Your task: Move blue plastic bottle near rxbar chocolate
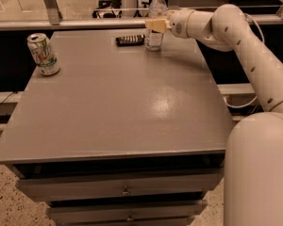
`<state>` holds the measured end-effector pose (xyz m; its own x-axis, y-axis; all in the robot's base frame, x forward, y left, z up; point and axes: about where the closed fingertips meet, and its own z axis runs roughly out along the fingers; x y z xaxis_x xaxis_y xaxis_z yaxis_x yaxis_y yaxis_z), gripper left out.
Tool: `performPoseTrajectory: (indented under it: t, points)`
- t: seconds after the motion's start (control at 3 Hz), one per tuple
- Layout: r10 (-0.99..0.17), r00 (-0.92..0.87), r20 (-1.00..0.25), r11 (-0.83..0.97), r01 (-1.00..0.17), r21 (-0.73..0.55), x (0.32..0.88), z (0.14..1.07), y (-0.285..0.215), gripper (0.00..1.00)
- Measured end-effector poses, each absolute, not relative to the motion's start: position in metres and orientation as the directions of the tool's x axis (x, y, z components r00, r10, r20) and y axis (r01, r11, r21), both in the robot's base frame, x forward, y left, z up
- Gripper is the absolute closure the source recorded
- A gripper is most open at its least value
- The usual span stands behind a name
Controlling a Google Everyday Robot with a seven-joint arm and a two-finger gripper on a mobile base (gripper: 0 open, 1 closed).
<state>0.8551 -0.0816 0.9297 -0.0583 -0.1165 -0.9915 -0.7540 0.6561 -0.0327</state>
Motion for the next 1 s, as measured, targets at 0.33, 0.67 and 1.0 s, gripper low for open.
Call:
performPoseTrajectory:
  t: [0.33,0.67,1.0]
  points:
    - [-0.104,-0.089,-0.991,0.652,-0.758,0.0,0.8557,0.9211,-0.0786,0.12]
    - [-0.101,-0.099,-0.99,0.649,-0.761,0.01,0.8549,0.9172,-0.0779,0.0]
    - [-0.116,-0.089,-0.989,0.643,-0.766,-0.006,0.8505,0.9177,-0.0812,0.0]
